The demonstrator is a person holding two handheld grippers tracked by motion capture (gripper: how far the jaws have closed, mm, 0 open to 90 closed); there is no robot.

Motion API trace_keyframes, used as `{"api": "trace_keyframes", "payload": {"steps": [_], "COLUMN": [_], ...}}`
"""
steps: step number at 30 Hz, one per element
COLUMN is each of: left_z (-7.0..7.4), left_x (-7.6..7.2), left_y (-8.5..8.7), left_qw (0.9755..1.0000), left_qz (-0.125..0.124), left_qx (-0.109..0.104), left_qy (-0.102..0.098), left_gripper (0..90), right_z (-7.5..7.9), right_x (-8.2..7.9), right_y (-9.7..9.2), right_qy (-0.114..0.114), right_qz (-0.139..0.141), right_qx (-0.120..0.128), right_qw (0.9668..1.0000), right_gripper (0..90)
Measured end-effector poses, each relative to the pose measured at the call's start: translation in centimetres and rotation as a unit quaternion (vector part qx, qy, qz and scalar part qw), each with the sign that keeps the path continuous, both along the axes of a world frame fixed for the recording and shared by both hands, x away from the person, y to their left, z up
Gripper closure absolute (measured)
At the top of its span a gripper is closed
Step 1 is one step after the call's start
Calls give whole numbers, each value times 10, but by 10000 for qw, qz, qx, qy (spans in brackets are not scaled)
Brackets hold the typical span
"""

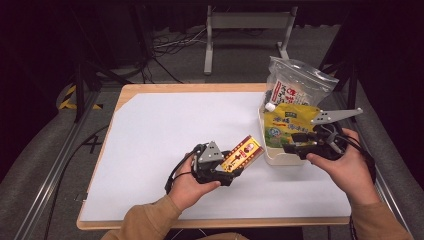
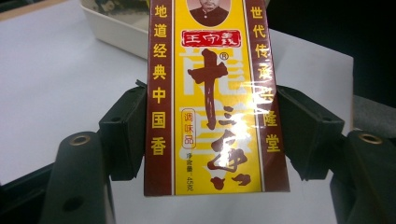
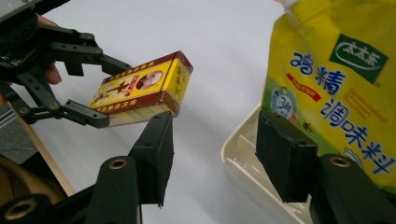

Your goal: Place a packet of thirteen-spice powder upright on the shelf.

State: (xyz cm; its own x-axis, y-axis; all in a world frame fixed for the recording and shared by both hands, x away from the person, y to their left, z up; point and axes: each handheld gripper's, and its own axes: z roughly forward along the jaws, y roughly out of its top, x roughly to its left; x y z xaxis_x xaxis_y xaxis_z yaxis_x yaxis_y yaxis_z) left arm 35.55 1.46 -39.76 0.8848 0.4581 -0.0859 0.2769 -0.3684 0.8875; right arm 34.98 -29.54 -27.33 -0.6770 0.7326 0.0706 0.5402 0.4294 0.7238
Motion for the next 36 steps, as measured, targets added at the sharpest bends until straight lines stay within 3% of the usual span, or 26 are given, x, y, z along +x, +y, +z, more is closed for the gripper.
{"api": "trace_keyframes", "payload": {"steps": [5,19,24,36], "left_z": [-2,-4,-3,-4], "left_x": [-4,-10,-13,-19], "left_y": [0,13,17,19], "left_qw": [9999,9992,9987,9978], "left_qz": [98,218,241,232], "left_qx": [-48,-136,-154,-61], "left_qy": [-127,-316,-411,-617], "left_gripper": [321,321,320,320], "right_z": [4,3,-5,-20], "right_x": [6,32,44,55], "right_y": [16,47,60,82], "right_qy": [113,536,797,1045], "right_qz": [194,320,389,613], "right_qx": [34,184,154,153], "right_qw": [9997,9979,9959,9925], "right_gripper": [471,452,425,407]}}
